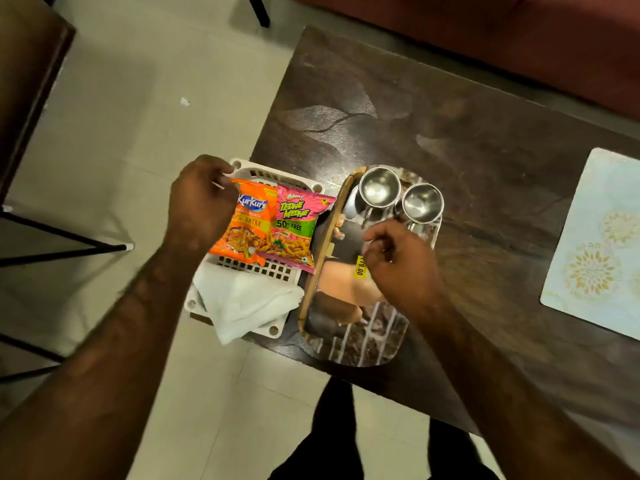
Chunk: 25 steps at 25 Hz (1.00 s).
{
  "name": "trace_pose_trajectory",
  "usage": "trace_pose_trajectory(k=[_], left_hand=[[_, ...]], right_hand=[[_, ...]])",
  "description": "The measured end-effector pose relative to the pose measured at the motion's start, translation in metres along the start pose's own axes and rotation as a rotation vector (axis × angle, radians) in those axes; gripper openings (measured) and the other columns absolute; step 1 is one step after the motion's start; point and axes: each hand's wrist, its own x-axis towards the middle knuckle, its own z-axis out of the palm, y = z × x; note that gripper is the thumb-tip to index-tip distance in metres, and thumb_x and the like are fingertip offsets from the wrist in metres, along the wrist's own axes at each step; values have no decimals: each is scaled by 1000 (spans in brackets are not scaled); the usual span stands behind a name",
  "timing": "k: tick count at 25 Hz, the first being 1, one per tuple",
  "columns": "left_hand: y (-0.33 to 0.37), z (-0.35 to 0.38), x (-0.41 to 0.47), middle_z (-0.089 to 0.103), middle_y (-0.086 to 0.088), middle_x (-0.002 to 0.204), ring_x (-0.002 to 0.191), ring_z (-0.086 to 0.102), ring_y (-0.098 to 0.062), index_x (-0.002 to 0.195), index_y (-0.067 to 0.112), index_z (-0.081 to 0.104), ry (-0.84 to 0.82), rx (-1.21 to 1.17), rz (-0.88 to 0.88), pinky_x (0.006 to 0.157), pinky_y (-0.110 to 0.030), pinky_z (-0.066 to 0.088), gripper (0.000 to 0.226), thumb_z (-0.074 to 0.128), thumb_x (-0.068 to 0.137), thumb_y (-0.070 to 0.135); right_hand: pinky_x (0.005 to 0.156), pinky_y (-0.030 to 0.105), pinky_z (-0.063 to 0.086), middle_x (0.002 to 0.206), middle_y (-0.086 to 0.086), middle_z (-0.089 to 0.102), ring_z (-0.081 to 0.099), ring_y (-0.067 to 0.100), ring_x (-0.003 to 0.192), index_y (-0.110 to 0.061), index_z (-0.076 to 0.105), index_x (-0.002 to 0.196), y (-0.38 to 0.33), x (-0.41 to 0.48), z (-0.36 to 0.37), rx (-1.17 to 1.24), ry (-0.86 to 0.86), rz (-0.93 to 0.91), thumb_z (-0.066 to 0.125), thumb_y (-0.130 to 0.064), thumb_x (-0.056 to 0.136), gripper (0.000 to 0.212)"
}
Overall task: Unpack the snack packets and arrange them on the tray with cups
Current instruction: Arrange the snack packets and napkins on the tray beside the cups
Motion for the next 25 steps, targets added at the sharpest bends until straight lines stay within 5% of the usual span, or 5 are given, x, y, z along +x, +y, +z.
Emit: trace_pose_trajectory(k=[6, 13, 16, 20, 25], left_hand=[[-16, 21, -41, 70, -3, 95, 87, 66, -22, 105, 13, 71, -441, 16, -5, 84, -36, 54, 16, 70, 89, 16], [-22, 39, -60, 72, 2, 98, 88, 66, -14, 98, 15, 72, -406, -88, 115, 80, -28, 54, 16, 70, 84, 8], [-16, 39, -74, 73, 2, 93, 87, 66, -12, 90, 14, 75, -424, -145, 175, 79, -25, 51, 13, 70, 81, 6], [-11, 40, -84, 71, 6, 92, 89, 66, -7, 92, 14, 72, -375, -299, 109, 80, -20, 53, 13, 69, 84, 5], [6, 52, -82, 68, 1, 98, 85, 63, -12, 97, 20, 67, -419, -345, 28, 75, -23, 53, 18, 72, 85, 8]], right_hand=[[60, 14, 53, 94, -5, 74, 69, 5, 81, -23, 63, 113, -32, 17, 76, 404, -184, 261, 81, -30, 91, 30], [97, 43, 62, 113, 6, 79, 77, 24, 104, -12, 69, 122, -38, 30, 100, 478, -108, 365, 85, -36, 87, 46], [88, 47, 64, 94, 5, 76, 74, 22, 86, -10, 69, 103, -27, 23, 95, 545, -73, 398, 84, -28, 88, 28], [53, 26, 57, 82, 7, 70, 70, 16, 68, -2, 63, 99, -14, 16, 79, 636, -54, 409, 85, -15, 86, 29], [68, 43, 65, 104, 24, 79, 79, 31, 81, -1, 62, 118, 13, 6, 43, 977, -34, 505, 80, 0, 85, 38]])
